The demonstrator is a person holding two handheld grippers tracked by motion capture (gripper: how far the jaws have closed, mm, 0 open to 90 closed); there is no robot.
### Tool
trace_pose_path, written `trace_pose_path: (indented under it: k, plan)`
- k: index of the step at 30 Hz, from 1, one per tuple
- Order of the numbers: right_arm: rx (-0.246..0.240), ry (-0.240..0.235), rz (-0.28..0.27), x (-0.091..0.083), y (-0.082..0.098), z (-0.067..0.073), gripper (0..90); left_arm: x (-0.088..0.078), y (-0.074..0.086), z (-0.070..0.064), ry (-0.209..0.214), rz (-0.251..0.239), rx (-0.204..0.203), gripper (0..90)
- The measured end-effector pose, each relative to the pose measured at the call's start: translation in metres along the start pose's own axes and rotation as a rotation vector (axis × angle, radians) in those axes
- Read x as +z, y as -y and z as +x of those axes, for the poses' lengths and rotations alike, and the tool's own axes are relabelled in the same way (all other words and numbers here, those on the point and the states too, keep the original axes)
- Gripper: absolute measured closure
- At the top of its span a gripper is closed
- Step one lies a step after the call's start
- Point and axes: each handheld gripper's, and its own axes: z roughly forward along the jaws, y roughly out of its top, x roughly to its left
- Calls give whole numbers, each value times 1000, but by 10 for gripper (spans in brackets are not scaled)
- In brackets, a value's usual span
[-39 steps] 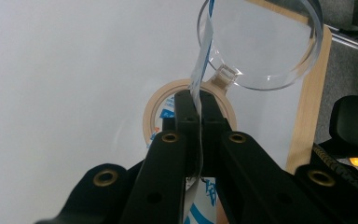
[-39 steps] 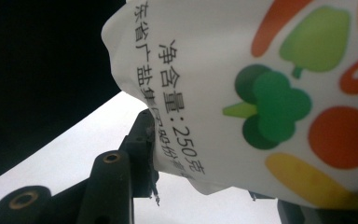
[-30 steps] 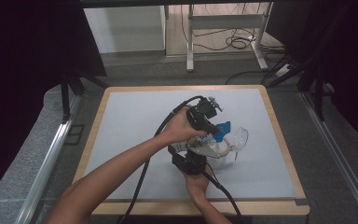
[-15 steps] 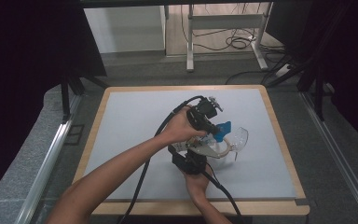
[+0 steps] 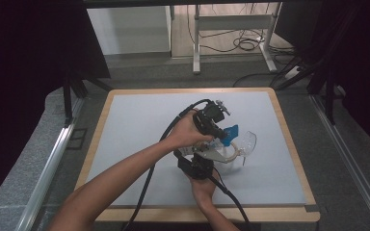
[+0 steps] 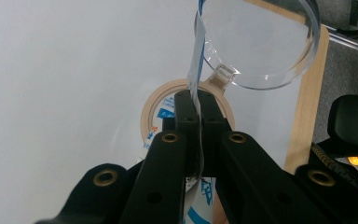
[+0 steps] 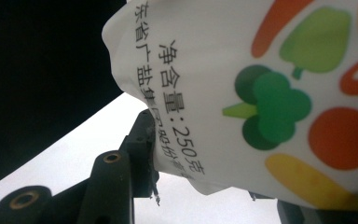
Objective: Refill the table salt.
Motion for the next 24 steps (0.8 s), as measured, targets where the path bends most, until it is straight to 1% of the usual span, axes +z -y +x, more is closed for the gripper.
trace_pose_path:
  k: [7, 12, 24]
  plan:
    - [2, -1, -7, 0, 0, 1, 546, -1, 0, -1, -6, 3, -3, 900]
    - [20, -3, -13, 0, -1, 1, 546, -1, -1, -1, -7, 6, -3, 900]
    - [31, 3, -24, 1, -3, 0, 546, 0, -6, -1, -7, 12, 3, 900]
